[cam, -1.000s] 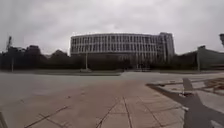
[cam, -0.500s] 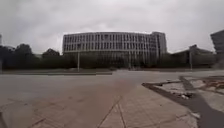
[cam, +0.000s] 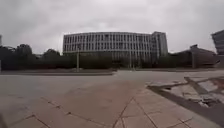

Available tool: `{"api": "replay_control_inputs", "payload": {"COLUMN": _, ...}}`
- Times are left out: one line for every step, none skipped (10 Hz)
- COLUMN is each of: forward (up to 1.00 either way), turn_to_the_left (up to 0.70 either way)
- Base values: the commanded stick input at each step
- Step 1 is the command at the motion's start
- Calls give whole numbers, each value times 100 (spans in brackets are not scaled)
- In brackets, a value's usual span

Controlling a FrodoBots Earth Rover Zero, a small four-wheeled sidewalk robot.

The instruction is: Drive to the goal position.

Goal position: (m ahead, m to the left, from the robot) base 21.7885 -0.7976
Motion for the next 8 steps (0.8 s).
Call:
{"api": "replay_control_inputs", "payload": {"forward": 100, "turn_to_the_left": -13}}
{"api": "replay_control_inputs", "payload": {"forward": 100, "turn_to_the_left": -36}}
{"api": "replay_control_inputs", "payload": {"forward": 100, "turn_to_the_left": -30}}
{"api": "replay_control_inputs", "payload": {"forward": 100, "turn_to_the_left": 0}}
{"api": "replay_control_inputs", "payload": {"forward": 100, "turn_to_the_left": 0}}
{"api": "replay_control_inputs", "payload": {"forward": 100, "turn_to_the_left": -4}}
{"api": "replay_control_inputs", "payload": {"forward": 100, "turn_to_the_left": -22}}
{"api": "replay_control_inputs", "payload": {"forward": 100, "turn_to_the_left": 0}}
